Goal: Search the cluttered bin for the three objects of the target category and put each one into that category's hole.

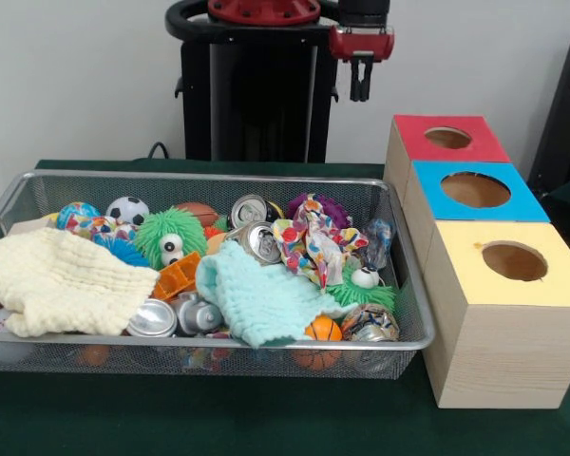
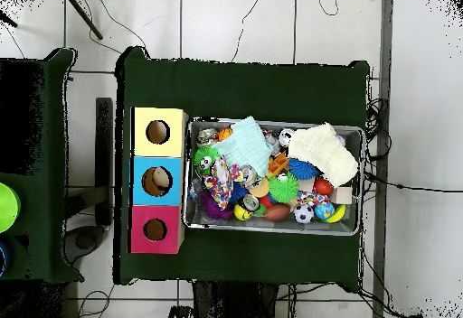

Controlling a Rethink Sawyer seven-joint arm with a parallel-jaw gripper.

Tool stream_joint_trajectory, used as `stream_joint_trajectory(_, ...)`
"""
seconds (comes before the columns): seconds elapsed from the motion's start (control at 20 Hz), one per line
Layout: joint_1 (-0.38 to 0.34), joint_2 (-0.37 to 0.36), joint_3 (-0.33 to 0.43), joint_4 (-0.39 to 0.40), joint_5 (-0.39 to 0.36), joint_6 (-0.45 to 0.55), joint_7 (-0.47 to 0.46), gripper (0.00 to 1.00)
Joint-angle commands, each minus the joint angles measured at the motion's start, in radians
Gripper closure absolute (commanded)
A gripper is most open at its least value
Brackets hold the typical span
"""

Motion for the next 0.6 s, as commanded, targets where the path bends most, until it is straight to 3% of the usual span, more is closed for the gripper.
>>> stream_joint_trajectory(0.05, -0.219, -0.032, 0.004, -0.081, -0.196, 0.302, 0.016, 1.00)
stream_joint_trajectory(0.1, -0.291, -0.038, 0.002, -0.103, -0.218, 0.352, 0.011, 1.00)
stream_joint_trajectory(0.4, -0.532, -0.113, 0.016, -0.239, -0.325, 0.553, -0.028, 1.00)
stream_joint_trajectory(0.6, -0.686, -0.080, -0.019, -0.311, -0.459, 0.561, -0.051, 1.00)
